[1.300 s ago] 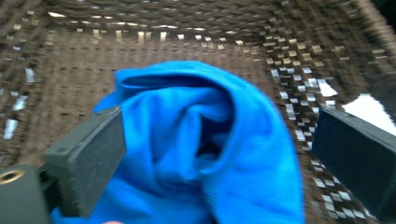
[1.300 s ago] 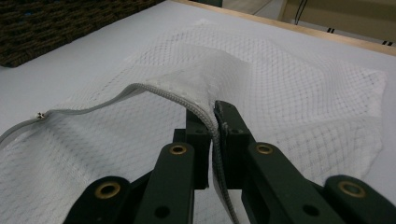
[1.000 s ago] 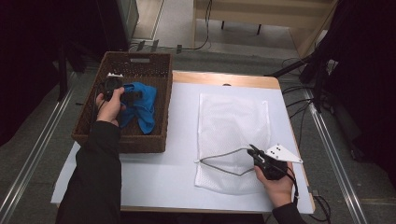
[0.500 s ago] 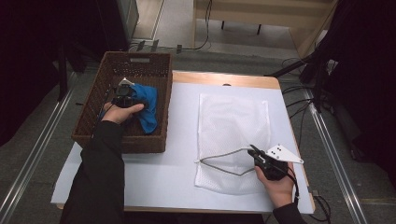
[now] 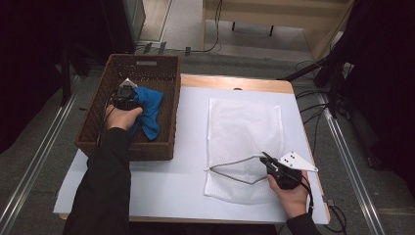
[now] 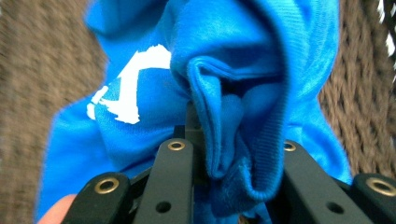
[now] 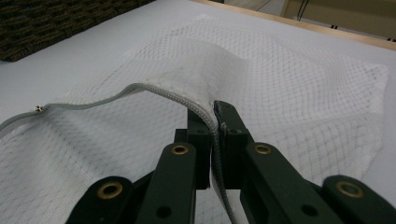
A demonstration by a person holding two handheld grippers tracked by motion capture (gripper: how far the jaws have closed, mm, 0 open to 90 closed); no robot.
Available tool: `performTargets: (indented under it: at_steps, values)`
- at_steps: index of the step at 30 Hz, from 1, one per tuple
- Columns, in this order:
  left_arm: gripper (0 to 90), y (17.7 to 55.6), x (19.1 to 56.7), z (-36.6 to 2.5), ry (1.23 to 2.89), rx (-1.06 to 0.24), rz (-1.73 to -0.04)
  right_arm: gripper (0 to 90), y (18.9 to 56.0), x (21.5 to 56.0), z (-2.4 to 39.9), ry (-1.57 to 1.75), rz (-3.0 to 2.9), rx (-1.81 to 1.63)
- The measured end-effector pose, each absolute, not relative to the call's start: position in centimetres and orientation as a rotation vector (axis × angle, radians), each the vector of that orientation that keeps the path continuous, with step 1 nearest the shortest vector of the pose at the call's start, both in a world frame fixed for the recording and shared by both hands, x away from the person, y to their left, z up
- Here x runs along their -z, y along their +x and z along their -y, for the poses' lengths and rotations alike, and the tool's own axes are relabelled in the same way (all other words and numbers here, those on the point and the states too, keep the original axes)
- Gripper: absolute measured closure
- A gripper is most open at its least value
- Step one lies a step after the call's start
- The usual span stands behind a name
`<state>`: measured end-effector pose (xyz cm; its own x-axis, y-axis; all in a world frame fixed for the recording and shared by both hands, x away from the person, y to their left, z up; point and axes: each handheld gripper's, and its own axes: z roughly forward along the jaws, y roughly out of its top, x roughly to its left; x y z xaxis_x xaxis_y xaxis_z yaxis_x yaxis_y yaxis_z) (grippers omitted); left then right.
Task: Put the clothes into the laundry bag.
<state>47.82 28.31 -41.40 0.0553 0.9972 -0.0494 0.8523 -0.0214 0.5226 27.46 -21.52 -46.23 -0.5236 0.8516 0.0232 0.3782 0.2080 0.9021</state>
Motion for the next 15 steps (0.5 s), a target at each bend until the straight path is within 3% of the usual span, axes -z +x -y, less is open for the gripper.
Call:
performTargets:
  at_steps: [6, 15]
  values:
    - [79.0, 46.8, 39.5, -28.1, 1.838, -0.535, -1.701, 88.8, 27.5, 46.2, 21.6, 1.134, -2.002, -1.275]
    - [79.0, 45.3, 37.7, -28.7, 1.753, -0.597, -1.626, 90.0, 27.5, 46.2, 21.5, 1.128, -2.009, -1.271]
